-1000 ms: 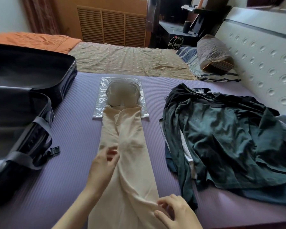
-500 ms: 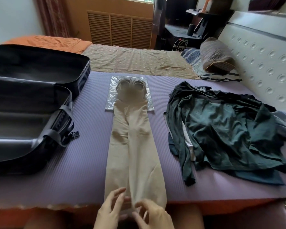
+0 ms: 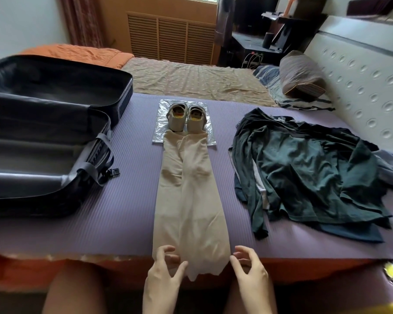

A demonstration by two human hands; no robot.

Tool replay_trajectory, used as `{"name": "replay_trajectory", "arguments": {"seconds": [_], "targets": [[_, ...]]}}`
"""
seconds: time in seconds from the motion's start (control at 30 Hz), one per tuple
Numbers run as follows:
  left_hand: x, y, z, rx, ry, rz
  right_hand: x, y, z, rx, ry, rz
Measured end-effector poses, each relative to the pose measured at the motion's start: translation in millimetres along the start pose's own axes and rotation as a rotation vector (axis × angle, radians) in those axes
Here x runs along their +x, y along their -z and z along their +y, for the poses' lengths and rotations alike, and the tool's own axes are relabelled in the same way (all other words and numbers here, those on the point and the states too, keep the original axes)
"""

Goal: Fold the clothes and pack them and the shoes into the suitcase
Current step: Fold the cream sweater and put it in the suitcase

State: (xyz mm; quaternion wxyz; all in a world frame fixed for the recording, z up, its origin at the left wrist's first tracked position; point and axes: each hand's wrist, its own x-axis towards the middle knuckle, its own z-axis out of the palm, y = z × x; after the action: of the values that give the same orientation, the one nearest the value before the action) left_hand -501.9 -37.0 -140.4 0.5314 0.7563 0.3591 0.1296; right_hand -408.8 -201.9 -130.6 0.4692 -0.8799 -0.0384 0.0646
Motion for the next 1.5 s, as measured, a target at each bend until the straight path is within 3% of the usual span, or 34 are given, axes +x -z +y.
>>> {"name": "replay_trajectory", "arguments": {"seconds": [0.27, 0.5, 0.77, 1.0, 1.2, 1.5], "targets": [[3.5, -13.4, 3.9, -0.011, -0.048, 0.111, 6.2, -20.8, -0.8, -0.011, 0.006, 0.067], [-3.2, -3.8, -3.9, -0.066, -0.092, 0.137, 7.4, -16.2, 3.8, 0.008, 0.024, 0.025], [-0.6, 4.1, -19.5, 0.117, -0.164, 0.27, -0.2, -18.4, 14.1, 0.134, -0.006, 0.005], [-1.6, 11.7, -36.0, -0.087, -0.053, 0.182, -10.3, -25.1, 22.1, 0.24, -0.106, -0.051], [-3.3, 14.2, -32.7, -0.21, -0.04, 0.049, -13.4, -27.1, 23.8, 0.285, -0.061, -0.063], [-14.8, 27.2, -39.1, -0.312, -0.009, -0.003, -20.1, -18.1, 30.7, 0.414, -0.023, -0.146]]}}
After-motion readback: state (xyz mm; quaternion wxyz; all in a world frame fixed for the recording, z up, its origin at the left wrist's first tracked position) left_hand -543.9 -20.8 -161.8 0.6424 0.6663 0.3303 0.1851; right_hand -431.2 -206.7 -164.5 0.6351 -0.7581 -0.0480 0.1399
